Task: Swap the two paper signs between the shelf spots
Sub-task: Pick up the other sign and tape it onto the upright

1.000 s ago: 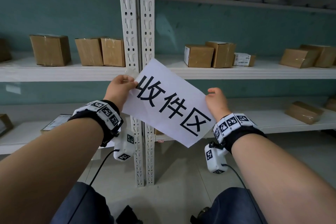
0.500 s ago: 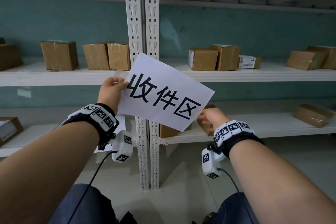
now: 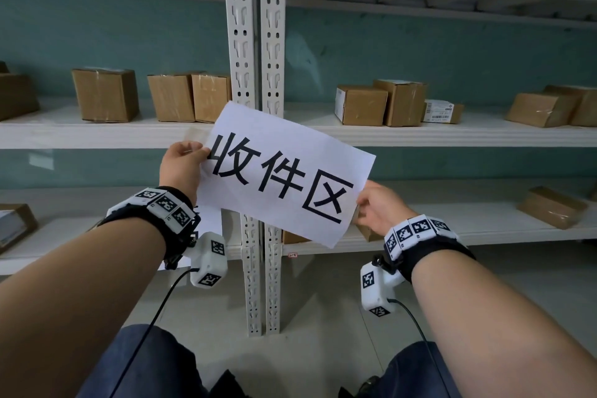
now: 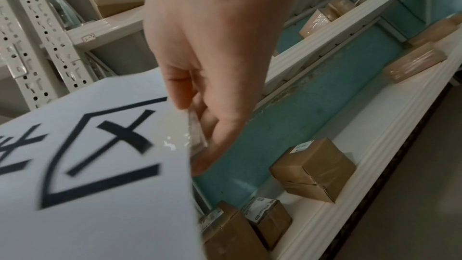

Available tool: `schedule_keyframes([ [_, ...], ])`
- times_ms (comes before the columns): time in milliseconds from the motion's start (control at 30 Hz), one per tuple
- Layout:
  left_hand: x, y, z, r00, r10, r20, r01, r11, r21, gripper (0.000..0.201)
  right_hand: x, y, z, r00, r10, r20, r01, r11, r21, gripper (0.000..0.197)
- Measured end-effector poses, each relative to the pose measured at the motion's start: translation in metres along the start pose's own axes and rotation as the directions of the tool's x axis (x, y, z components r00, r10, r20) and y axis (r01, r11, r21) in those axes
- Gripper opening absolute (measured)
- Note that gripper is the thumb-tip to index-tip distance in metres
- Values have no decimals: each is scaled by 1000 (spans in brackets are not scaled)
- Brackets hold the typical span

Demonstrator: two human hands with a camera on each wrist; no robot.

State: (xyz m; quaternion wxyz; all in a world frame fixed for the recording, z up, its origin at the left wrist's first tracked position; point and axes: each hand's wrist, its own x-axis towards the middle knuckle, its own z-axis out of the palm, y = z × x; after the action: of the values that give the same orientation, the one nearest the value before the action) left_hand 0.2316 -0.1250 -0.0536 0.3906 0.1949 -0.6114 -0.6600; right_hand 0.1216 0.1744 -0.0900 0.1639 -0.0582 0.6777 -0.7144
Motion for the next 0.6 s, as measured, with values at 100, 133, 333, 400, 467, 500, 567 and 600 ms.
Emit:
schedule_keyframes([
  [100,3,1,-5,1000,0,-25,0,1000,1,20,-6,-3,1,997,6,73,-6,1000,-7,39],
  [133,4,1,-6,1000,0,-30,0,1000,-4,20,-8,-4,1,995,14,96,-15,1000,7,37],
  [333,4,0,-4,999,11,-33,-11,1000,-13,21,-8,-5,6,982,-19,189,-23,976,216,38],
  [400,5,0,-4,999,18,-36,-18,1000,-3,21,-8,-5,8,977,-49,206,0,972,235,39],
  [467,5,1,-5,999,24,-47,-24,1000,5,21,-7,-5,9,975,-73,212,31,980,195,38],
  [500,5,2,-6,998,27,-53,-27,1000,6,21,-8,-5,9,974,-73,213,37,985,169,38],
  [567,5,2,-7,997,35,-68,-35,999,11,21,-7,-6,8,977,-69,200,44,990,131,41],
  [600,5,1,-8,996,41,-78,-40,999,15,21,-5,-6,6,981,-71,182,50,992,113,42],
])
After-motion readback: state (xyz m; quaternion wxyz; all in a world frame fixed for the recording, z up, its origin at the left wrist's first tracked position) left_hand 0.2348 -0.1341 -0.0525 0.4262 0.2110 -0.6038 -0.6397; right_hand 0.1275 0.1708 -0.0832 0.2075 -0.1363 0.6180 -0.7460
